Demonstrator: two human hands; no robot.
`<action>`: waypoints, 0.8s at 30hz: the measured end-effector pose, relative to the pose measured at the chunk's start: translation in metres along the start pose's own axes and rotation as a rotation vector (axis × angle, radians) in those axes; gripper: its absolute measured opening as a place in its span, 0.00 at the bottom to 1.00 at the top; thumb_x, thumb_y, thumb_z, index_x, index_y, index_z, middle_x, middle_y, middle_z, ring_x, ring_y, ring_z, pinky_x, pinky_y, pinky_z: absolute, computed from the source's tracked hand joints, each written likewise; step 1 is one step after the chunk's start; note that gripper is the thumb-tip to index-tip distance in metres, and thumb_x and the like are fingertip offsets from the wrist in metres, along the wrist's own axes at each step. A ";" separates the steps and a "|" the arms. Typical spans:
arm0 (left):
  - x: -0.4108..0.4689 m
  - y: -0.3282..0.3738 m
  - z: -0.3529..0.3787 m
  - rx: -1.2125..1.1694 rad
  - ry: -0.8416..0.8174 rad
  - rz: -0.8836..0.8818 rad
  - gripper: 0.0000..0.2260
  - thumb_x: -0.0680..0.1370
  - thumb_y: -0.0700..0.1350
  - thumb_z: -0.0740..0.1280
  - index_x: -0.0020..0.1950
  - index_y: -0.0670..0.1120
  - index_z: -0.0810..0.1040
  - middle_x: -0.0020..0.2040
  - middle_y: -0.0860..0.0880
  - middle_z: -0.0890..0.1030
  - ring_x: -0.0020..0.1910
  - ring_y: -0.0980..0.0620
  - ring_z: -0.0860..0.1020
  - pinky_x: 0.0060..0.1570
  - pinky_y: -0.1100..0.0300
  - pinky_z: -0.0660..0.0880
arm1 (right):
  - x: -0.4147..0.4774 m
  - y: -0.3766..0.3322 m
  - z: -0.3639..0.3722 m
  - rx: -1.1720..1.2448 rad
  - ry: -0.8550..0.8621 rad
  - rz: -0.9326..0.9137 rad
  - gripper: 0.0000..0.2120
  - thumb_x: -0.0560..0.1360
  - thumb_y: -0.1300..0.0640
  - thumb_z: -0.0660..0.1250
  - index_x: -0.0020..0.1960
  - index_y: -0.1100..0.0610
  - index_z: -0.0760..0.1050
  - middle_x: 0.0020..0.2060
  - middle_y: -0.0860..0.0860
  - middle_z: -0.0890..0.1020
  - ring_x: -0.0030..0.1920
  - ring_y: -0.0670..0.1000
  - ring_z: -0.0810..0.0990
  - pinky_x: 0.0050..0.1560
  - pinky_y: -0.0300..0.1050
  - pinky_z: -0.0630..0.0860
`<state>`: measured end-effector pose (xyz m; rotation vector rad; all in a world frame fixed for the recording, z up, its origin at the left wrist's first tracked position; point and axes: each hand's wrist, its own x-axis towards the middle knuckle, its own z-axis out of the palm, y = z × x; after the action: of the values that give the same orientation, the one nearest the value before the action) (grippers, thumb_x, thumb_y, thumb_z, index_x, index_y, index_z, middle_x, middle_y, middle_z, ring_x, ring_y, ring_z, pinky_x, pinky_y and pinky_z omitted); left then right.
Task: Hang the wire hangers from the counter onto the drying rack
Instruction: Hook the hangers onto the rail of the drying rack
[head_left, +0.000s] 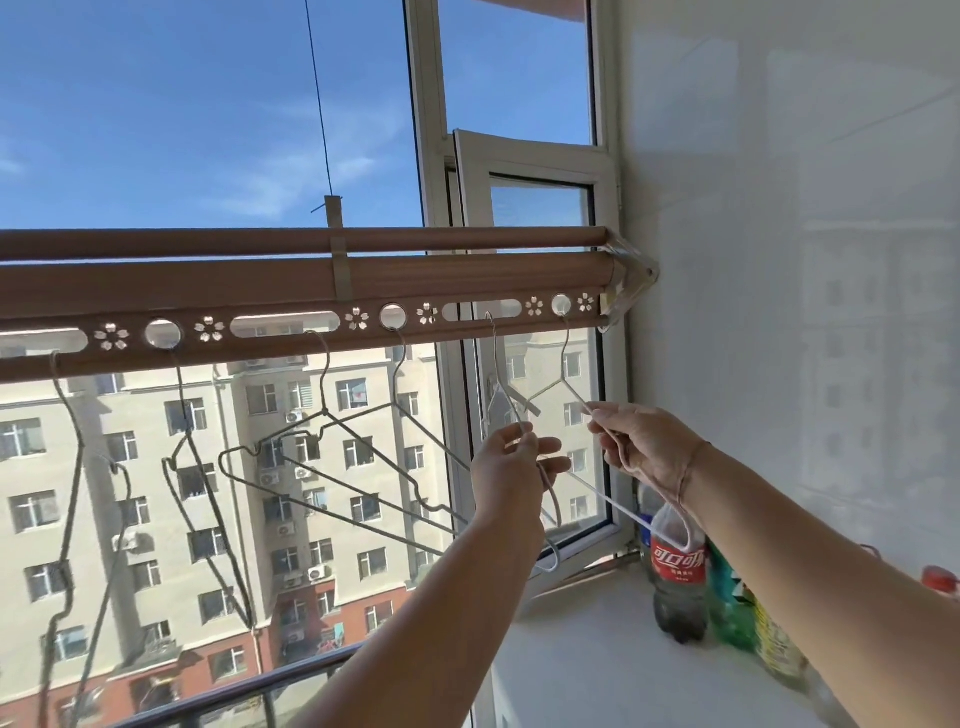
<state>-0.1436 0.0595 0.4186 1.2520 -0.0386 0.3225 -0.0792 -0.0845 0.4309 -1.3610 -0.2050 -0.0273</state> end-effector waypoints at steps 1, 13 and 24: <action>0.000 -0.001 0.000 -0.001 0.002 -0.002 0.10 0.81 0.38 0.58 0.60 0.40 0.74 0.40 0.46 0.81 0.25 0.57 0.78 0.33 0.63 0.73 | -0.001 0.000 -0.001 -0.003 -0.002 0.000 0.11 0.77 0.64 0.60 0.57 0.66 0.74 0.38 0.54 0.75 0.36 0.47 0.71 0.38 0.39 0.68; -0.014 -0.008 -0.001 0.042 -0.025 -0.107 0.08 0.80 0.41 0.61 0.56 0.40 0.74 0.46 0.43 0.79 0.36 0.53 0.77 0.34 0.64 0.72 | -0.026 0.007 -0.024 -0.062 -0.023 -0.012 0.07 0.76 0.58 0.63 0.48 0.61 0.77 0.39 0.53 0.77 0.39 0.49 0.73 0.41 0.42 0.68; -0.038 -0.002 -0.006 0.148 0.019 -0.036 0.15 0.79 0.45 0.63 0.62 0.38 0.70 0.51 0.43 0.76 0.53 0.47 0.71 0.51 0.59 0.67 | -0.056 0.010 -0.032 -0.147 0.051 -0.051 0.09 0.74 0.53 0.66 0.52 0.56 0.76 0.41 0.51 0.77 0.45 0.50 0.74 0.49 0.45 0.68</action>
<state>-0.1803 0.0560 0.4072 1.3942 0.0244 0.3106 -0.1285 -0.1185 0.4057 -1.4997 -0.1980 -0.1221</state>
